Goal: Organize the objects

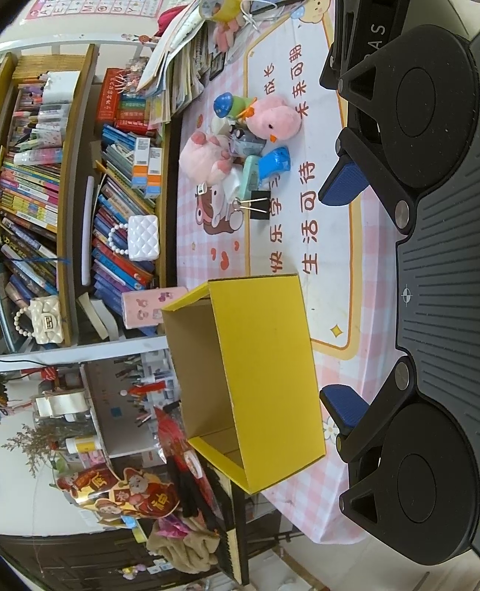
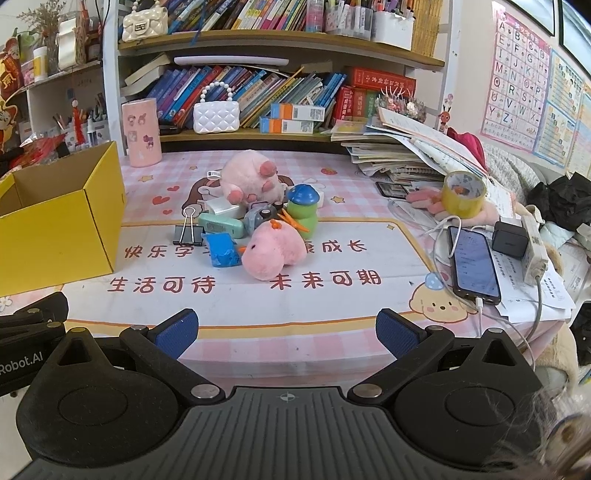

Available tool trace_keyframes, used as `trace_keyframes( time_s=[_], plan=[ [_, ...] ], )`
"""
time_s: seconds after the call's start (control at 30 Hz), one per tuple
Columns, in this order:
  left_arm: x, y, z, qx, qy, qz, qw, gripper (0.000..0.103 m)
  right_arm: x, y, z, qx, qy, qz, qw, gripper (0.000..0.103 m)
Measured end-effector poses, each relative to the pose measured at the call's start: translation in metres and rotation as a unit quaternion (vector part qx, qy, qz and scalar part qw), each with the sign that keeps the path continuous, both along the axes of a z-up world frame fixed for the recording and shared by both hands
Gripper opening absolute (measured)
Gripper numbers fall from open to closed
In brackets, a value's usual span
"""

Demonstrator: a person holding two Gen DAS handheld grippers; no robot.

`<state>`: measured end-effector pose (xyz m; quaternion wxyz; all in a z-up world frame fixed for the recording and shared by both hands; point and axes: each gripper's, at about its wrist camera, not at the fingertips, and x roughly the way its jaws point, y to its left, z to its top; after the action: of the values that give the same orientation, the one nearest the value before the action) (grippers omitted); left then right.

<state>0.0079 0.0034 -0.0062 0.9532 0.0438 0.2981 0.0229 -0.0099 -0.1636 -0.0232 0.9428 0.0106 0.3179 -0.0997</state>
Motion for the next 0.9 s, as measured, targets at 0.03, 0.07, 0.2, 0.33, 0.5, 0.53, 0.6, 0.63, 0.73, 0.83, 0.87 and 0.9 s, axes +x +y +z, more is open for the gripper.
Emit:
trace_keyframes(
  time_s=[0.03, 0.07, 0.2, 0.33, 0.5, 0.53, 0.6, 0.63, 0.73, 0.83, 0.87, 0.9],
  plan=[
    [0.001, 0.0, 0.0, -0.001, 0.001, 0.0, 1.0, 0.103, 0.001, 0.0, -0.001, 0.0, 0.001, 0.0, 1.0, 0.103],
    [0.001, 0.0, 0.0, -0.002, 0.002, 0.0, 1.0, 0.103, 0.002, 0.0, -0.001, 0.0, 0.002, 0.0, 1.0, 0.103],
    [0.004, -0.003, -0.001, -0.002, 0.004, -0.001, 1.0, 0.103, 0.004, -0.003, 0.001, 0.001, 0.005, 0.0, 1.0, 0.103],
    [0.007, -0.005, -0.001, -0.002, 0.005, -0.002, 1.0, 0.103, 0.007, -0.006, 0.0, 0.004, 0.008, -0.001, 1.0, 0.103],
    [0.011, -0.009, -0.001, -0.011, 0.009, -0.003, 0.9999, 0.103, 0.011, -0.011, 0.0, 0.006, 0.011, 0.0, 1.0, 0.103],
    [0.012, -0.009, -0.001, -0.014, 0.01, -0.003, 0.9998, 0.103, 0.012, -0.012, 0.0, 0.007, 0.012, 0.001, 1.0, 0.103],
    [0.014, -0.011, -0.001, -0.02, 0.012, -0.003, 0.9997, 0.103, 0.014, -0.014, -0.001, 0.006, 0.013, 0.002, 1.0, 0.103],
    [0.015, -0.012, -0.002, -0.021, 0.013, -0.003, 0.9997, 0.103, 0.015, -0.015, -0.001, 0.005, 0.014, 0.002, 1.0, 0.103],
    [0.019, -0.018, -0.002, -0.018, 0.015, -0.003, 0.9997, 0.103, 0.019, -0.02, -0.001, 0.004, 0.017, 0.002, 1.0, 0.103],
    [0.023, -0.024, -0.003, -0.018, 0.015, -0.005, 0.9997, 0.103, 0.025, -0.025, -0.002, 0.003, 0.019, 0.001, 1.0, 0.103],
    [0.025, -0.025, -0.003, -0.02, 0.016, -0.005, 0.9997, 0.103, 0.027, -0.027, -0.002, 0.004, 0.02, 0.002, 1.0, 0.103],
    [0.027, -0.026, -0.004, -0.022, 0.017, -0.005, 0.9996, 0.103, 0.029, -0.029, -0.002, 0.004, 0.021, 0.003, 1.0, 0.103]
  ],
)
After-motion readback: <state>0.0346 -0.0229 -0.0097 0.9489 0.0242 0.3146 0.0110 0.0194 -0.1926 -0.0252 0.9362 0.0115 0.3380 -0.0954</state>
